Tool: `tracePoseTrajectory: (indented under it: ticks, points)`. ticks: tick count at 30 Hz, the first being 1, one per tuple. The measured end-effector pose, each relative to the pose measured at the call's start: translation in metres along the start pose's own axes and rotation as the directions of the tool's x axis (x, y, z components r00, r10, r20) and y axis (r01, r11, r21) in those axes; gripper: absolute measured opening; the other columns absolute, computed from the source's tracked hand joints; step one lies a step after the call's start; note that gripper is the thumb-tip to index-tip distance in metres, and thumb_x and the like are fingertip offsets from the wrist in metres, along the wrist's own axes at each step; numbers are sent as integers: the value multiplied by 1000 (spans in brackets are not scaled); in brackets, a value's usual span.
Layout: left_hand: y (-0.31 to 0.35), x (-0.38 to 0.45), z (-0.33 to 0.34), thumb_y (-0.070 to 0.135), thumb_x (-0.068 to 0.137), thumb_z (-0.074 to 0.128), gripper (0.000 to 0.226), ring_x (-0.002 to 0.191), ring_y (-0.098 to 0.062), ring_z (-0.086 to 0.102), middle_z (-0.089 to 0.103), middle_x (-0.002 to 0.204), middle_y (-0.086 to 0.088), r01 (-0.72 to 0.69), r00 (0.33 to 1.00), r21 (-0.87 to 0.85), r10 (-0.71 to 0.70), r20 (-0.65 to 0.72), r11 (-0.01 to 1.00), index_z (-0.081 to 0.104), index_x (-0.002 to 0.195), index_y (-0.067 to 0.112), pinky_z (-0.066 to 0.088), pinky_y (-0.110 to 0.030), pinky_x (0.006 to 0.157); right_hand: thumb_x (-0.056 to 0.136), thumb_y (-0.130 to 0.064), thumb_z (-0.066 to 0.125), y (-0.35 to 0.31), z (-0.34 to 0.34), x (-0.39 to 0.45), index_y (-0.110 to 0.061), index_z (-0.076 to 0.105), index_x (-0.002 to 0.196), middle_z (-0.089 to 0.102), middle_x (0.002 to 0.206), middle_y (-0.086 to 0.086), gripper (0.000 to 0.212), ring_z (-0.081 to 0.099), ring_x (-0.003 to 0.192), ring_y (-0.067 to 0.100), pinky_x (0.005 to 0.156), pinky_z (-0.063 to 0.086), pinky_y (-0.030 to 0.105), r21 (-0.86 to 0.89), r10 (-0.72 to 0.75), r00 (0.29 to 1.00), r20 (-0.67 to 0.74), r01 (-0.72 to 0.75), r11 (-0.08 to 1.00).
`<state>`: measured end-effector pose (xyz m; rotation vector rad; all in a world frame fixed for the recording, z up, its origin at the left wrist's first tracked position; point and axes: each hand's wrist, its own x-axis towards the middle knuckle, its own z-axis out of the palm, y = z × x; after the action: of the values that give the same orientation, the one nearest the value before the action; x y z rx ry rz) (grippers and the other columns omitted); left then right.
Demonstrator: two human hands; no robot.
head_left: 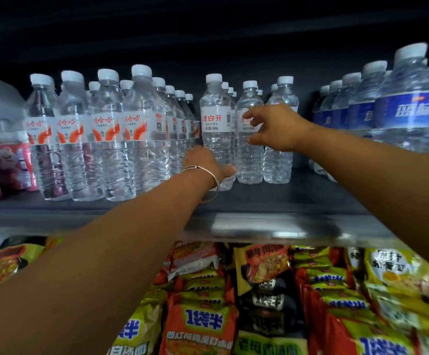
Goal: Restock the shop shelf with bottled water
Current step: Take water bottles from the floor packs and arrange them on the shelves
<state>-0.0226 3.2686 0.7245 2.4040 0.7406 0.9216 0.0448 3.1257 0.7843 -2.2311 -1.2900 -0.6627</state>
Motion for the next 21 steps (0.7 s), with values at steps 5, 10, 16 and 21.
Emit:
tracePoseTrajectory:
  ticks: [5,10,16,21]
  points:
    - [4,-61,-16,26,84,64,55,126,-30,36,39,135,-13,-231,962,60,237,-136,971,40,129,7,35,-40,104,87,-25,64,-11,0,-60,-20,36,143,55,130,15,63,47,122,30,99,42,39,-178,27,998,-48,-35,983]
    - [-14,-144,-8,19,83,60,51,124,-25,35,37,134,-6,-462,876,75,468,-121,884,39,130,15,29,-38,99,85,-20,65,-34,25,-141,-15,34,143,53,132,13,66,39,124,30,99,33,36,-267,-55,996,-72,34,963]
    - [-64,-236,56,22,77,63,49,117,-27,41,44,126,-6,-585,810,49,586,-6,810,46,123,16,30,-39,92,67,-13,63,-30,88,-249,-4,56,123,57,128,16,57,50,112,34,83,42,39,-392,-210,968,-134,143,909]
    - [-103,-293,123,22,70,64,47,110,-30,44,51,121,-11,-627,779,-1,626,37,779,53,115,12,27,-37,87,69,-14,57,-13,148,-327,-8,57,123,51,138,10,54,43,118,28,85,33,38,-456,-207,965,-160,114,883]
